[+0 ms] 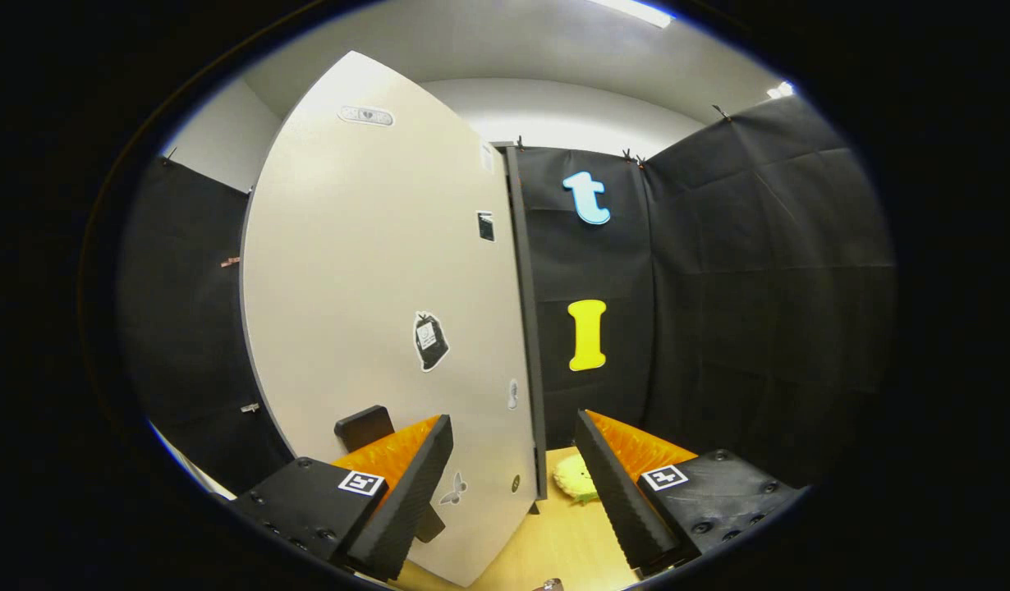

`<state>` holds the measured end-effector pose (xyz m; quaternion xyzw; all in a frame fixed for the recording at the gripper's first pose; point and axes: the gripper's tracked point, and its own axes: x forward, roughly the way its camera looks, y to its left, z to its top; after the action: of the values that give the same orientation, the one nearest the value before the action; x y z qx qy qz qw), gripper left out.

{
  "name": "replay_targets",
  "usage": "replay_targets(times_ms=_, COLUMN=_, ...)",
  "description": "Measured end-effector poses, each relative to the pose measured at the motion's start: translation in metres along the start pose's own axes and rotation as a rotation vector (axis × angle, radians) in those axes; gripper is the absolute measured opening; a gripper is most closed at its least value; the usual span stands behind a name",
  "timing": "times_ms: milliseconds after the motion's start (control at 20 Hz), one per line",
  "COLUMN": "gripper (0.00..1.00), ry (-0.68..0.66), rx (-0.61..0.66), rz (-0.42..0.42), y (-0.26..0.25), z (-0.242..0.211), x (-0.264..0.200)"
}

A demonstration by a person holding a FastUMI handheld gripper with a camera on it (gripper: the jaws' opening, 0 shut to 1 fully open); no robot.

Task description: Open the shoe cabinet door, grab the shoes and put them into the shoe cabinet, then close the shoe cabinet door.

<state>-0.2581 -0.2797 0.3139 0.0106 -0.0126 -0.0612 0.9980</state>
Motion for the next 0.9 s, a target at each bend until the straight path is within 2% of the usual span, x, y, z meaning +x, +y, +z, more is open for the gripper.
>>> replay_targets(times_ms=200, gripper=0.98, ry=-0.007, rx=0.003, rz=0.073, y=0.058, z=-0.009, x=0.019)
replay_targets(times_ms=400, gripper=0.98, ry=-0.002, rx=-0.021, rz=0.107, y=0.094, z=-0.012, x=0.036)
replay_targets(times_ms=900, gripper=0.98, ry=0.031, rx=-0.052, rz=0.117, y=0.124, z=-0.019, x=0.048)
